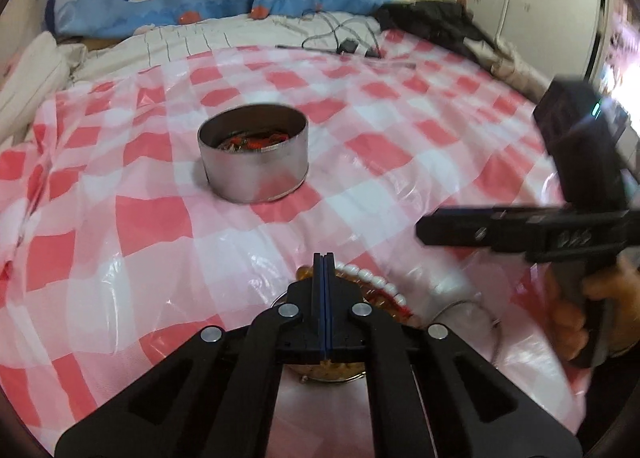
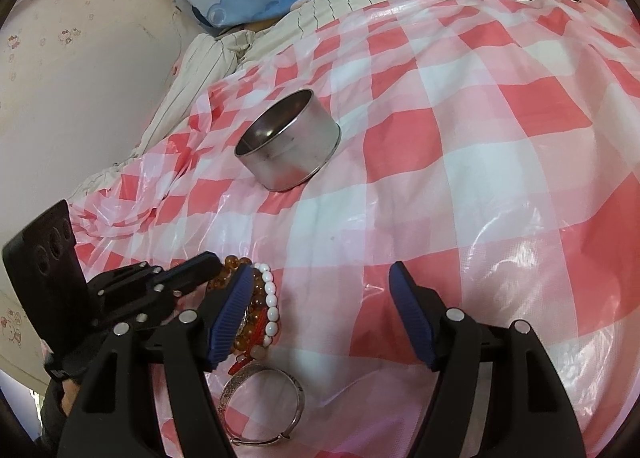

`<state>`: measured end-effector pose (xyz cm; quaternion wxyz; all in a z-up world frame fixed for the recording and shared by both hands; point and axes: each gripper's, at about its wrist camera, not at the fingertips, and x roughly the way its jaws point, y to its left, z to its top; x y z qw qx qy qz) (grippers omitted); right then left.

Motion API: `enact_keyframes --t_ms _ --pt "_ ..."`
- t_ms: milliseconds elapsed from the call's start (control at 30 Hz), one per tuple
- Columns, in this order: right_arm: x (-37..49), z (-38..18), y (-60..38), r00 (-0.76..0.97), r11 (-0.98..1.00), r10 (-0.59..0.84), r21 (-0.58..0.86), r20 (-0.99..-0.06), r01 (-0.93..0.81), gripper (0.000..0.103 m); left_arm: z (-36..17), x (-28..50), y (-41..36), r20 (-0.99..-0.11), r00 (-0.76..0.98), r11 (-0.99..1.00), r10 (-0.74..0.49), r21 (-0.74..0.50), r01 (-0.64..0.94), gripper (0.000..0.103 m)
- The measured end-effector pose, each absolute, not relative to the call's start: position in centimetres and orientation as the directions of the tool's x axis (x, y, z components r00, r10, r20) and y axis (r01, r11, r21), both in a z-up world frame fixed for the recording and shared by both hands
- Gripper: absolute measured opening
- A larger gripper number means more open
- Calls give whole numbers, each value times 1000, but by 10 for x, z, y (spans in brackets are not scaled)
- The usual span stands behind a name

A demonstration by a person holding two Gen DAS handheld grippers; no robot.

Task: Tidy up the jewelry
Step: 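Close the left gripper on the amber bead bracelet, then lift the amber bead bracelet and carry it toward the silver tin with the left gripper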

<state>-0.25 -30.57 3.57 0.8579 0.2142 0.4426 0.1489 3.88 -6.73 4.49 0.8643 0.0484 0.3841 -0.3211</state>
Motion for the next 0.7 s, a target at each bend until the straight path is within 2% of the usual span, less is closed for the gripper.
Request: enact_keyframes --t_ms 100,200,267,300,333,367,433,467,500,533,600,700 --pt "-3 37 -307 568 864 443 499 -694 -64 68 57 43 -52 -659 516 796 -547 -219 564 0" --pt "-2 35 -306 560 864 445 498 -698 -66 68 58 49 -59 -677 486 786 -553 -231 573 1" --pt "-2 35 -304 557 865 447 497 -700 -69 68 53 49 -63 -692 484 792 -535 -212 572 15" --pt "-2 35 -304 556 865 448 497 -700 -71 68 51 47 -68 -701 481 793 -526 -199 576 39" --pt "-2 35 -304 555 865 449 497 -700 -72 68 48 45 -74 -706 504 804 -497 -157 573 57" --pt "-2 34 -304 555 864 450 499 -700 -72 68 46 41 -80 -707 527 808 -471 -107 579 58" --pt "-1 34 -304 554 863 452 501 -699 -72 68 38 37 -92 -729 531 801 -432 -40 598 57" --pt "-1 34 -304 553 862 453 502 -699 -72 68 35 35 -96 -737 534 799 -416 -15 601 52" --pt "-1 34 -304 553 862 454 502 -699 -73 68 32 35 -98 -744 530 797 -406 -4 605 23" --pt "-2 34 -304 552 862 455 502 -699 -74 68 29 36 -99 -759 523 799 -389 5 601 11" --pt "-2 34 -304 552 862 454 502 -699 -73 68 32 38 -94 -753 515 802 -409 -28 596 11" --pt "-2 34 -304 553 862 454 502 -699 -73 68 49 43 -74 -699 507 804 -504 -165 571 10"
